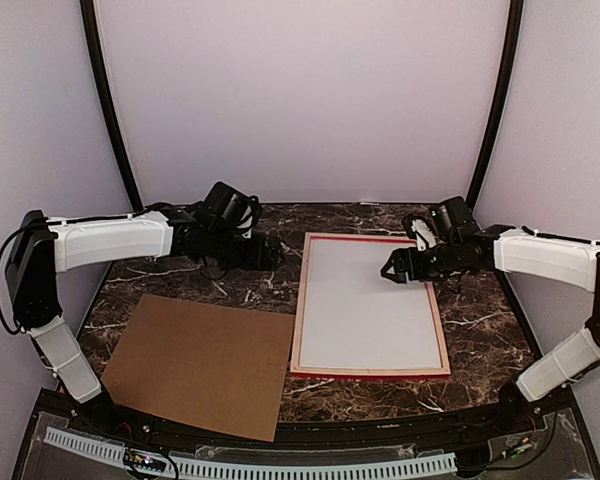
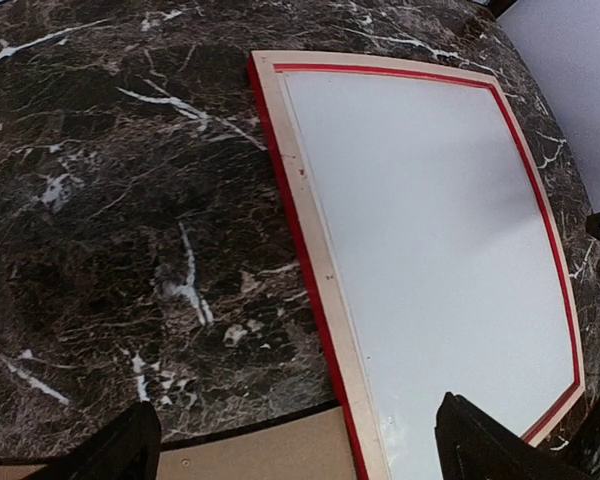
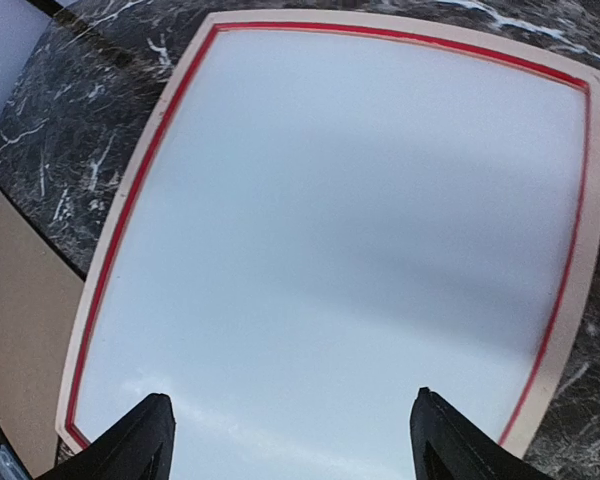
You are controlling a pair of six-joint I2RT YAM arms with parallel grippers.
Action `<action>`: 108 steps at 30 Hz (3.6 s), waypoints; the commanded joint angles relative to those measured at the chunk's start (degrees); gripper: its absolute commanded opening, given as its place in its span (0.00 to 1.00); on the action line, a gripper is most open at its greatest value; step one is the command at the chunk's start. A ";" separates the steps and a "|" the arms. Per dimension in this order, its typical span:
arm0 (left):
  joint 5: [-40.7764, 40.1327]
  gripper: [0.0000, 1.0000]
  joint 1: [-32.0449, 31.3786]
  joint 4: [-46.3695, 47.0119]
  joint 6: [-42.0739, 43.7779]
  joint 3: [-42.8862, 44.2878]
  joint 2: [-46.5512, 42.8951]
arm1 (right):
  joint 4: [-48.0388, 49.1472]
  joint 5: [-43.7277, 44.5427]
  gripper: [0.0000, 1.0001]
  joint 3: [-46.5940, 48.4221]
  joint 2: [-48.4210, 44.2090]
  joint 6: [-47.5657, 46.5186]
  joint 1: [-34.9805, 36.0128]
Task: Put the photo into the frame
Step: Place the photo on the mat board, then adjust the frame body at the center of the board.
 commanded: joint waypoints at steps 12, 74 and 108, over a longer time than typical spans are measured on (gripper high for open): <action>1.13 0.99 3.94 -5.45 -2.97 -24.80 -21.80 | -2.94 -2.09 0.90 27.65 24.73 -4.68 23.61; -10.37 0.99 16.78 -9.28 -3.77 -31.50 -22.90 | -12.04 -2.86 0.83 47.51 46.39 -7.81 26.68; 2.84 0.99 45.92 -0.62 0.32 -34.13 -15.26 | -6.29 -8.28 0.79 22.02 29.90 -7.23 43.16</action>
